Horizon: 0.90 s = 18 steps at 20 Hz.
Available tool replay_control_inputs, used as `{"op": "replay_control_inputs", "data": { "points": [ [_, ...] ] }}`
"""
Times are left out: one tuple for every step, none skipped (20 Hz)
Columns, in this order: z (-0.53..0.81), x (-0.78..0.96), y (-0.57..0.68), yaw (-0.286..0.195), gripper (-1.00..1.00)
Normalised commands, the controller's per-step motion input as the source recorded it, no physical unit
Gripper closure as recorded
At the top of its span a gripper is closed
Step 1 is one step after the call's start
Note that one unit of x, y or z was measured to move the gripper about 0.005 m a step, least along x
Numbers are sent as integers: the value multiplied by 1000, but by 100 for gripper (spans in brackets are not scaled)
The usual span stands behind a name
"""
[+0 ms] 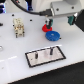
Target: Insert the blue gear onto the right peg, followed by the red gear
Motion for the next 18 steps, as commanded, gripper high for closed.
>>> {"op": "replay_control_inputs", "data": {
  "points": [
    [-456,-105,48,0,-100],
    [-448,-137,51,0,-100],
    [-433,-141,14,0,-100],
    [-451,-160,7,0,-100],
    [-444,-196,-4,0,-100],
    [-440,-235,-45,0,-100],
    [-441,-250,-91,0,-100],
    [-431,-252,-95,0,-100],
    [-417,-257,-96,0,-100],
    [-384,-296,-82,0,-100],
    [-384,-329,-111,0,-100],
    [0,-37,0,0,-100],
    [14,-140,0,0,-100],
    [77,-280,6,0,-100],
    [94,-409,6,0,-100],
    [94,-491,0,0,-100],
    [71,-566,0,0,-100],
    [14,-580,0,0,-100]
  ]
}}
